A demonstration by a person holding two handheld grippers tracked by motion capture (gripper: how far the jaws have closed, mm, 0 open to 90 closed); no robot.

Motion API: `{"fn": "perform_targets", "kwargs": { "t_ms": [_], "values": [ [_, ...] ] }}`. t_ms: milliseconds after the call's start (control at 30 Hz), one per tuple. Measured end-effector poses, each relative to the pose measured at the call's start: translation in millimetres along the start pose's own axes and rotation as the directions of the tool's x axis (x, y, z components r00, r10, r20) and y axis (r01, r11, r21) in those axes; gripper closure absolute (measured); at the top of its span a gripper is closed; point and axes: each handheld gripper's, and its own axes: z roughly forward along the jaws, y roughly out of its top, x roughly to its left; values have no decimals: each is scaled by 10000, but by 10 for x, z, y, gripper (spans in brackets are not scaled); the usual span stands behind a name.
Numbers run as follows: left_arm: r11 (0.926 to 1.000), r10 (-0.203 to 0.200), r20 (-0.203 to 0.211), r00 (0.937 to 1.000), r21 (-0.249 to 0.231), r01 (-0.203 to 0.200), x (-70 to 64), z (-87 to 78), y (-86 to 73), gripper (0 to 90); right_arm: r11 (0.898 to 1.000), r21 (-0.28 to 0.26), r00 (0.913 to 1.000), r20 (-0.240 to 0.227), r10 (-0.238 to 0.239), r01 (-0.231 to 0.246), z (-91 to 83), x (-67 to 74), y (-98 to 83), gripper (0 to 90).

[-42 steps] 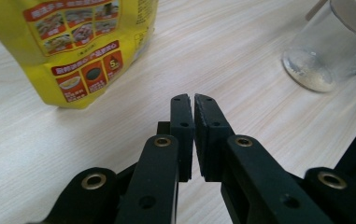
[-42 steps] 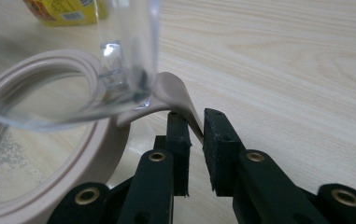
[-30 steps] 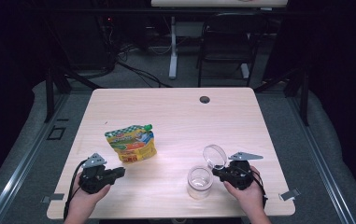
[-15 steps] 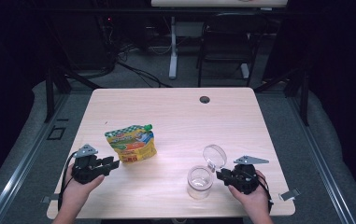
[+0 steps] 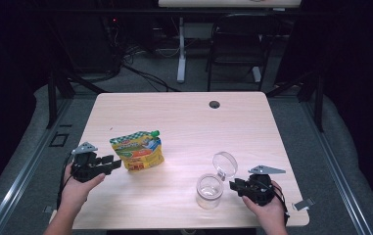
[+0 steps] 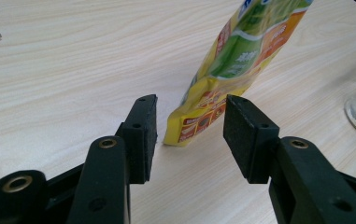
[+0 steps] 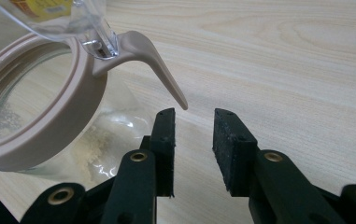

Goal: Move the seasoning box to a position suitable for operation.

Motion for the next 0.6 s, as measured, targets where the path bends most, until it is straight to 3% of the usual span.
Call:
{"fn": "perform_targets", "kwargs": {
  "t_ms": [300, 467, 600],
  "values": [
    [9989, 443, 530, 9976, 150, -452, -58, 117, 139, 572, 10000, 94, 10000, -12, -13, 13, -1, -14, -9, 697],
    [9968, 767, 299, 9966, 197, -773, -111, 152, 168, 605, 9999, 102, 10000, -22, 41, -41, -12, -29, -19, 696],
    [9956, 865, 469, 9952, 331, -880, -126, 146, 172, 643, 9999, 41, 10000, -12, 99, -99, -17, -32, -26, 696]
  ]
}}
